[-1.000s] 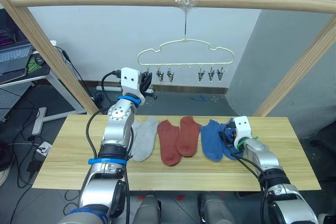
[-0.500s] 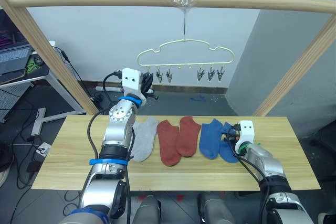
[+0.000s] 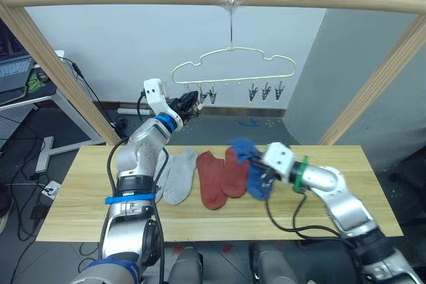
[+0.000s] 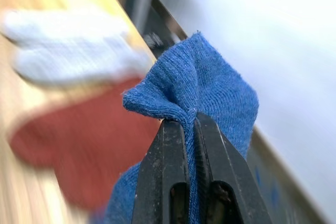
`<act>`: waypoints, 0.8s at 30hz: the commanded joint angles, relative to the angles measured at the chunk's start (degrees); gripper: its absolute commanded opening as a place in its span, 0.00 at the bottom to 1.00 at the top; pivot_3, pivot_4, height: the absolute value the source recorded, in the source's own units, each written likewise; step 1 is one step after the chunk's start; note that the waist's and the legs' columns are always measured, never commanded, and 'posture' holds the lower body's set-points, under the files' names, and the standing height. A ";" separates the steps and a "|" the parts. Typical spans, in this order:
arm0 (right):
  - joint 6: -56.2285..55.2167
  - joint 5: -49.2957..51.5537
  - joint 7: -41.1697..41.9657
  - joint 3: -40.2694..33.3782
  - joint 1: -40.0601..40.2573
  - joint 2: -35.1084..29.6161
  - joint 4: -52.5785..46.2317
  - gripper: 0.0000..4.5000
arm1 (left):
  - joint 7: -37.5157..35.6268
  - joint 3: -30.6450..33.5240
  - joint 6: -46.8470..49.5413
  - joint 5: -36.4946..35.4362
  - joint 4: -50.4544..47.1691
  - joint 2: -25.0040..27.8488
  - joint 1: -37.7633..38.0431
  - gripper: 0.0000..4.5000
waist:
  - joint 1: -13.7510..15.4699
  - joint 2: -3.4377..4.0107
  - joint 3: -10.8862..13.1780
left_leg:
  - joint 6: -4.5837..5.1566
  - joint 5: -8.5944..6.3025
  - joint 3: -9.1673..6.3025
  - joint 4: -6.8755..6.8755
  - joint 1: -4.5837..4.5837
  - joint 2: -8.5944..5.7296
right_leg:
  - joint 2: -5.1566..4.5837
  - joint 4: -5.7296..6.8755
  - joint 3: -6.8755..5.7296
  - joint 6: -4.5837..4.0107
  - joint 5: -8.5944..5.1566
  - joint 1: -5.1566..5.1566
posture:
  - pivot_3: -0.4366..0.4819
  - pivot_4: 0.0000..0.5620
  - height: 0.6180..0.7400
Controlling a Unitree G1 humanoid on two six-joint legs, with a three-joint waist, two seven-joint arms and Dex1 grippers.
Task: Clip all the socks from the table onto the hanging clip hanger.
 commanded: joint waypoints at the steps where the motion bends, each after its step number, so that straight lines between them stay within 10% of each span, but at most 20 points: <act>1: -5.92 -3.46 -2.96 2.14 -4.48 3.75 4.75 0.00 | 2.70 6.36 10.69 -10.83 -1.92 0.12 -1.85 0.04 | 0.35 -0.13 0.08 | 0.00 0.00 0.00 0.00 0.00 -0.02 | -0.02 -0.02 0.01 0.00 0.00 0.02 | 0.54 0.34 1.00; 24: -12.82 -7.81 -9.27 1.10 -11.23 9.86 10.18 0.00 | 3.00 6.30 21.54 -21.14 -8.98 1.55 2.09 0.04 | 0.81 -0.18 0.14 | -0.06 0.01 -0.06 -0.03 -0.10 -0.05 | -0.06 -0.04 -0.03 -0.06 0.00 -0.04 | 0.56 0.33 1.00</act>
